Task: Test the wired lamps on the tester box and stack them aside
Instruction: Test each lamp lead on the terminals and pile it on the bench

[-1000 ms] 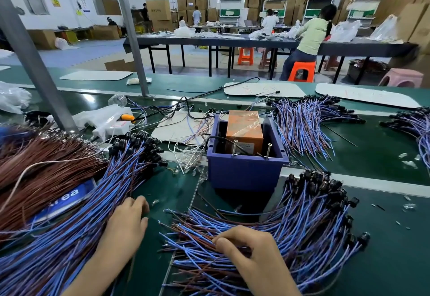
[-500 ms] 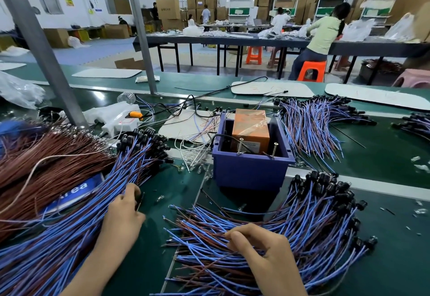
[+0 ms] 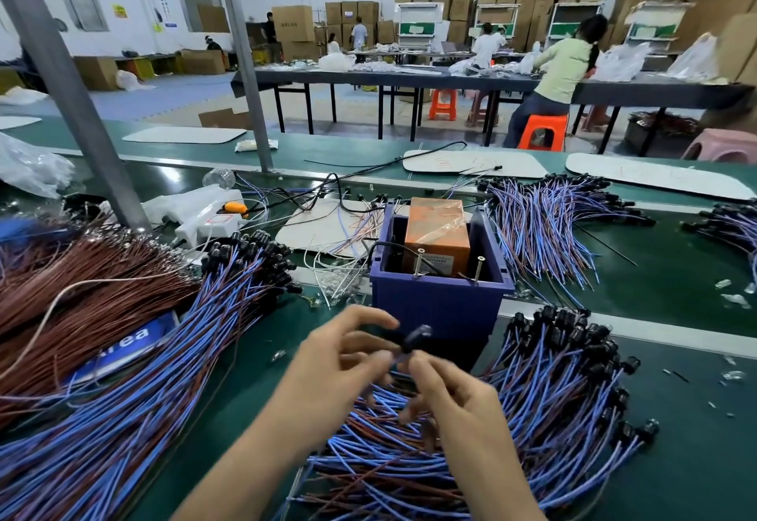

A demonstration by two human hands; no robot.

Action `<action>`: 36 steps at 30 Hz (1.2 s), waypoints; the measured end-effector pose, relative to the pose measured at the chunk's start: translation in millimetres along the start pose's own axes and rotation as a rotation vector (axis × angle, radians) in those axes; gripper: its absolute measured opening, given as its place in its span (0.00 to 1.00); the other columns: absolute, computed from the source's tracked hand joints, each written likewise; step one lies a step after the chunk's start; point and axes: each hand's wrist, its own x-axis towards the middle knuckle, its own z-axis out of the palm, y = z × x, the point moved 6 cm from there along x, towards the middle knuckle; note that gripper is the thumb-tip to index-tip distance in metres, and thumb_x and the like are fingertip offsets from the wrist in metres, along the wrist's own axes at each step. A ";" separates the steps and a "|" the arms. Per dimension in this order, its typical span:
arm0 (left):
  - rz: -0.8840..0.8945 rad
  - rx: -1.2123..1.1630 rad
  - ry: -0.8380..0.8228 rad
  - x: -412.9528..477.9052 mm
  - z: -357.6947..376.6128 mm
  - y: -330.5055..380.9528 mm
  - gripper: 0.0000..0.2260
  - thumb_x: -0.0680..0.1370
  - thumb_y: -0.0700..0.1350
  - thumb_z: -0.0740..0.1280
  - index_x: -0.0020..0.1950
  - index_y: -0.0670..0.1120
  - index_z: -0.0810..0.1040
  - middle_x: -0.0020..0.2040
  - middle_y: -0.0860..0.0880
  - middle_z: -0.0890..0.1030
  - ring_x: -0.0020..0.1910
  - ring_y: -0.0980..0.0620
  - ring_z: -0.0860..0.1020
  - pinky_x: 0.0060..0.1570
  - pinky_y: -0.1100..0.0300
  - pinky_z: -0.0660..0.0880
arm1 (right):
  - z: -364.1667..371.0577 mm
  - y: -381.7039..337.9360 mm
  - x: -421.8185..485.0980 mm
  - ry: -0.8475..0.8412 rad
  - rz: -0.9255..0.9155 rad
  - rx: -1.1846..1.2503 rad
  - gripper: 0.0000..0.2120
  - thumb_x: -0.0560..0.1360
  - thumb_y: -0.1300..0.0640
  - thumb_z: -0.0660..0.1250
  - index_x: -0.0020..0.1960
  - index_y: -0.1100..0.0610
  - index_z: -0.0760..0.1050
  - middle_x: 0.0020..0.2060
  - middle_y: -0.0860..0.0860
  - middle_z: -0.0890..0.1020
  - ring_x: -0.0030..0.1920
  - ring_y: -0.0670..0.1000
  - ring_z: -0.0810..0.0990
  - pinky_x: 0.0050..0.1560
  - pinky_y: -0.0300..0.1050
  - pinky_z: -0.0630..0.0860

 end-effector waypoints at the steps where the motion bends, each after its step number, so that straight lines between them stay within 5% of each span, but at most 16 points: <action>1: 0.041 -0.006 -0.031 0.3 13.1 5.0 0.10 0.76 0.32 0.67 0.50 0.47 0.79 0.41 0.49 0.85 0.33 0.56 0.79 0.31 0.66 0.74 | -0.2 -2.2 4.3 0.033 0.015 0.064 0.12 0.72 0.45 0.66 0.48 0.50 0.83 0.32 0.53 0.83 0.30 0.49 0.77 0.24 0.38 0.68; 6: 0.108 0.059 0.013 6.8 30.5 -0.8 0.18 0.76 0.34 0.68 0.57 0.56 0.78 0.47 0.55 0.81 0.31 0.56 0.78 0.33 0.67 0.72 | -27.3 -11.2 19.3 0.247 0.085 0.484 0.10 0.79 0.53 0.63 0.47 0.58 0.79 0.38 0.54 0.85 0.21 0.45 0.68 0.18 0.34 0.62; 11: 0.081 0.296 -0.178 4.2 12.2 -25.6 0.07 0.76 0.41 0.70 0.44 0.54 0.83 0.32 0.55 0.81 0.28 0.60 0.74 0.32 0.69 0.70 | -90.0 -22.1 31.4 0.360 0.028 0.413 0.11 0.81 0.53 0.58 0.46 0.58 0.75 0.24 0.49 0.72 0.19 0.44 0.62 0.17 0.33 0.57; 16: 0.056 0.454 -0.209 -1.0 -29.7 -41.3 0.05 0.75 0.43 0.71 0.42 0.53 0.84 0.32 0.59 0.82 0.32 0.63 0.79 0.35 0.74 0.70 | -136.4 -43.1 50.5 0.432 -0.026 -0.124 0.11 0.82 0.54 0.57 0.50 0.57 0.76 0.25 0.47 0.67 0.22 0.45 0.64 0.22 0.37 0.62; 21: 0.041 0.340 -0.151 -4.5 -59.4 -41.6 0.03 0.71 0.50 0.72 0.39 0.53 0.84 0.34 0.50 0.84 0.28 0.62 0.75 0.32 0.73 0.69 | -159.9 -50.6 63.4 0.556 -0.010 -0.658 0.14 0.81 0.52 0.59 0.63 0.57 0.65 0.51 0.60 0.77 0.51 0.60 0.74 0.51 0.53 0.70; 23: 0.026 0.213 -0.164 -4.8 -57.5 -38.4 0.06 0.69 0.52 0.72 0.40 0.51 0.83 0.35 0.45 0.84 0.28 0.58 0.75 0.31 0.68 0.71 | -153.6 -47.9 62.9 0.499 0.094 -0.894 0.26 0.79 0.47 0.61 0.71 0.56 0.57 0.58 0.61 0.75 0.53 0.61 0.75 0.52 0.54 0.72; 25: 0.034 0.132 -0.169 -1.7 -49.7 -31.2 0.07 0.68 0.51 0.73 0.40 0.48 0.83 0.35 0.43 0.83 0.29 0.55 0.76 0.31 0.65 0.73 | -136.4 -54.8 56.3 0.497 0.132 -1.209 0.36 0.78 0.42 0.61 0.77 0.53 0.46 0.66 0.61 0.67 0.50 0.60 0.76 0.43 0.50 0.75; 27: 0.052 0.061 -0.158 3.3 -39.2 -21.5 0.08 0.67 0.50 0.73 0.40 0.47 0.83 0.35 0.42 0.83 0.29 0.53 0.77 0.31 0.64 0.75 | -103.8 -64.7 46.9 0.504 -0.009 -1.392 0.35 0.78 0.40 0.57 0.78 0.52 0.49 0.71 0.58 0.61 0.51 0.57 0.76 0.41 0.47 0.76; 29: 0.082 0.021 -0.145 10.7 -28.7 -9.4 0.08 0.67 0.50 0.73 0.40 0.47 0.83 0.35 0.43 0.84 0.29 0.53 0.78 0.31 0.64 0.75 | -59.8 -66.9 38.9 0.311 -0.247 -1.252 0.27 0.78 0.40 0.58 0.73 0.51 0.64 0.68 0.50 0.70 0.61 0.49 0.74 0.59 0.44 0.72; 30: 0.096 -0.003 -0.135 14.8 -23.5 -4.2 0.07 0.67 0.50 0.73 0.39 0.47 0.83 0.34 0.43 0.84 0.28 0.53 0.78 0.31 0.64 0.75 | -36.9 -65.8 32.5 0.156 -0.323 -1.039 0.21 0.77 0.42 0.60 0.67 0.49 0.72 0.61 0.45 0.77 0.60 0.42 0.75 0.60 0.37 0.71; 32: 0.078 -0.134 -0.080 24.3 -16.0 1.3 0.06 0.65 0.48 0.74 0.37 0.46 0.83 0.32 0.44 0.82 0.27 0.54 0.78 0.29 0.65 0.74 | 0.1 -63.3 18.4 -0.086 -0.351 -0.650 0.08 0.76 0.49 0.66 0.53 0.46 0.81 0.42 0.40 0.84 0.46 0.37 0.80 0.47 0.29 0.74; 36: -0.070 -0.525 -0.003 37.0 -1.5 -4.1 0.08 0.58 0.46 0.76 0.35 0.46 0.84 0.32 0.47 0.81 0.28 0.56 0.78 0.30 0.68 0.75 | 7.2 -60.6 19.9 0.003 -0.421 -0.364 0.08 0.75 0.59 0.69 0.42 0.47 0.82 0.35 0.43 0.84 0.38 0.42 0.83 0.42 0.33 0.77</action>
